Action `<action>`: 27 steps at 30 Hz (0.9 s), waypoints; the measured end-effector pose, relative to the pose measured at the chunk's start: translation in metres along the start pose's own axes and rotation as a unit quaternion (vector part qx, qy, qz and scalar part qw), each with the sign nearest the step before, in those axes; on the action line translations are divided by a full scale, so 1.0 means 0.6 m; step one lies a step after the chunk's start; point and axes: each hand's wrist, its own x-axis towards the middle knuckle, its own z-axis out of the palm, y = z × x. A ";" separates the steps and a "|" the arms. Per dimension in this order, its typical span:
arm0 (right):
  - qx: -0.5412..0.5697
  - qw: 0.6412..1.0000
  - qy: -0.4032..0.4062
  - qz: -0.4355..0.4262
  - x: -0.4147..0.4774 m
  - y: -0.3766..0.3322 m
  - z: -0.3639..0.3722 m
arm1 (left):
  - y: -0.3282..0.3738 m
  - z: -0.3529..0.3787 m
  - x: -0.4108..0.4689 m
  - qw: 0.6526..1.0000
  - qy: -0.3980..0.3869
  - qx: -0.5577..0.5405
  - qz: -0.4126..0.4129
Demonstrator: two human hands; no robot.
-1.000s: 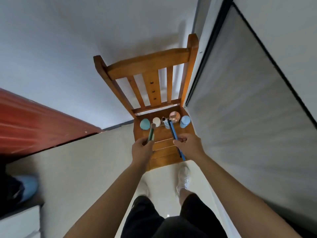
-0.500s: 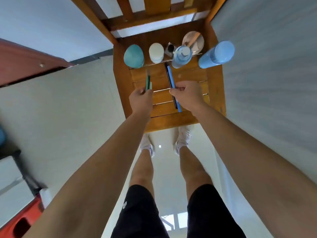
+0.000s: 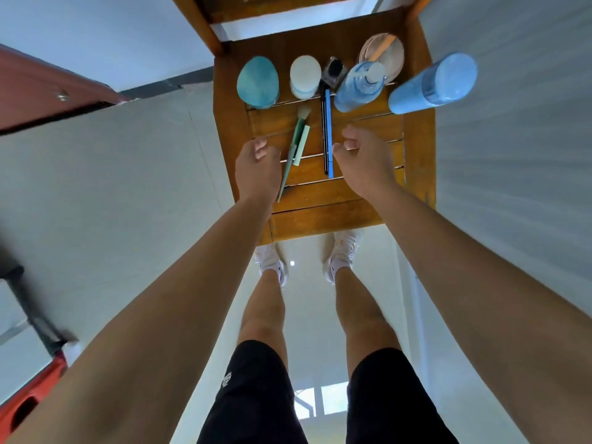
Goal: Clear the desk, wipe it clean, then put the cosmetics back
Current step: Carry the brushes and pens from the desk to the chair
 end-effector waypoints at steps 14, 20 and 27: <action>-0.168 0.921 0.072 -0.345 -0.319 -0.356 -0.239 | 0.259 -0.386 -0.374 0.865 0.220 0.246 0.378; -0.137 0.824 0.079 -0.544 -0.492 -0.555 -0.234 | 0.224 -0.571 -0.542 0.829 0.397 0.217 0.330; -0.099 0.692 0.060 -0.713 -0.767 -0.653 -0.092 | 0.041 -0.813 -0.726 0.762 0.544 0.219 0.275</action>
